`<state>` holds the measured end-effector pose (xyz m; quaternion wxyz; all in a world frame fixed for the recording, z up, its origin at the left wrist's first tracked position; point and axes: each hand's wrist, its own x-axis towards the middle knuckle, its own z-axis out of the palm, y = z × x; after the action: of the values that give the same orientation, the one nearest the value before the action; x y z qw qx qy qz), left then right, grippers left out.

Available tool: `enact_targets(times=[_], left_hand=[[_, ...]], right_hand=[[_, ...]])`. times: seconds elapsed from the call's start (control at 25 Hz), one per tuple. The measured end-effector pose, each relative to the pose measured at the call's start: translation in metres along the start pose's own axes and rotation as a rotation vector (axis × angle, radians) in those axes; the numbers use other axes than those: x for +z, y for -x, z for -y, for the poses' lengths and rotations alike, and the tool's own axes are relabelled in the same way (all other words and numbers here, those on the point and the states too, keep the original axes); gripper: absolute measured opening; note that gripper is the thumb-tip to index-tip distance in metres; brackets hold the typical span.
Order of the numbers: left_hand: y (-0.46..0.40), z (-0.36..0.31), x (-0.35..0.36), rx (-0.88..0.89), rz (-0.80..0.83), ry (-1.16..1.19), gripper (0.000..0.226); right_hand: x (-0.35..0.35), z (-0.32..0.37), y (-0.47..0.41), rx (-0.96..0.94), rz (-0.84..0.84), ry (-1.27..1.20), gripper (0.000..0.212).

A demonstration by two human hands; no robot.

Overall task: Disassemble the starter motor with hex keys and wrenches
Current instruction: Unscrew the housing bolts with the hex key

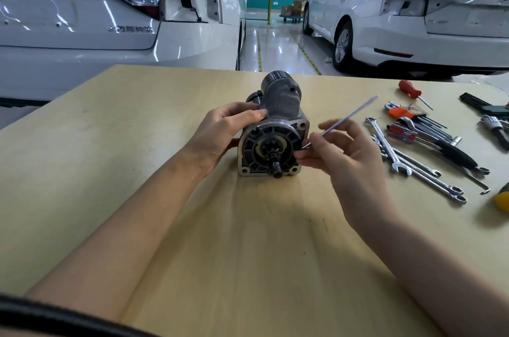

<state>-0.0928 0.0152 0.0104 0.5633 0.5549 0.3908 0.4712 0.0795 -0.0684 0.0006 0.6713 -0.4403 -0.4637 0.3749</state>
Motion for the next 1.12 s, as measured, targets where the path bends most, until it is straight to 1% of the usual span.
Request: enact_targets(times=[0.04, 0.12, 0.16, 0.2, 0.28, 0.4, 0.52, 0.6, 0.64, 0.68, 0.72, 0.76, 0.84, 0.92, 1.0, 1.12], left_hand=[[0.000, 0.000, 0.000, -0.003, -0.004, 0.000, 0.040], [0.000, 0.000, -0.001, -0.008, -0.008, 0.013, 0.029], [0.000, 0.000, -0.001, -0.010, -0.001, 0.017, 0.023], [0.000, -0.001, -0.001, -0.016, 0.010, 0.021, 0.023], [0.000, -0.003, -0.002, -0.060, 0.033, 0.081, 0.034], [0.001, -0.007, -0.002, -0.131, 0.019, 0.197, 0.048], [0.002, -0.007, -0.002, -0.123, 0.011, 0.194, 0.050], [0.003, -0.008, -0.002, -0.133, 0.023, 0.207, 0.053], [0.003, -0.009, -0.002, -0.136, 0.032, 0.211, 0.054], [0.002, -0.008, -0.003, -0.133, 0.042, 0.205, 0.055], [0.002, -0.008, -0.004, -0.125, 0.049, 0.193, 0.055], [0.001, -0.007, -0.005, -0.116, 0.053, 0.182, 0.055], [-0.001, -0.004, -0.005, -0.107, 0.060, 0.167, 0.053], [-0.002, -0.003, -0.005, -0.093, 0.066, 0.147, 0.048], [-0.002, 0.000, -0.005, -0.052, 0.077, 0.089, 0.038], [-0.001, 0.001, -0.004, -0.002, 0.081, 0.038, 0.024]], right_hand=[[0.000, -0.003, 0.000, -0.162, 0.032, 0.198, 0.020], [0.002, -0.010, 0.000, -0.514, 0.119, 0.615, 0.031], [0.003, -0.013, -0.001, -0.638, 0.162, 0.751, 0.032], [0.003, -0.015, -0.001, -0.694, 0.198, 0.824, 0.031], [-0.001, -0.016, -0.004, -0.718, 0.256, 0.877, 0.031], [-0.004, -0.016, -0.004, -0.745, 0.316, 0.978, 0.033], [-0.002, -0.013, -0.004, -0.770, 0.324, 1.036, 0.033], [-0.002, -0.008, -0.003, -0.798, 0.309, 1.030, 0.027], [-0.002, -0.005, -0.002, -0.793, 0.271, 1.007, 0.022], [-0.002, -0.003, 0.000, -0.748, 0.203, 0.949, 0.018], [-0.002, -0.002, 0.000, -0.642, 0.124, 0.835, 0.017], [-0.003, 0.000, -0.001, -0.474, 0.057, 0.670, 0.019], [-0.006, 0.005, -0.006, -0.104, -0.017, 0.289, 0.019], [-0.010, 0.007, -0.010, 0.140, -0.047, 0.022, 0.016], [-0.012, 0.008, -0.012, 0.277, -0.064, -0.127, 0.015], [-0.010, 0.006, -0.012, 0.385, -0.091, -0.196, 0.014]])
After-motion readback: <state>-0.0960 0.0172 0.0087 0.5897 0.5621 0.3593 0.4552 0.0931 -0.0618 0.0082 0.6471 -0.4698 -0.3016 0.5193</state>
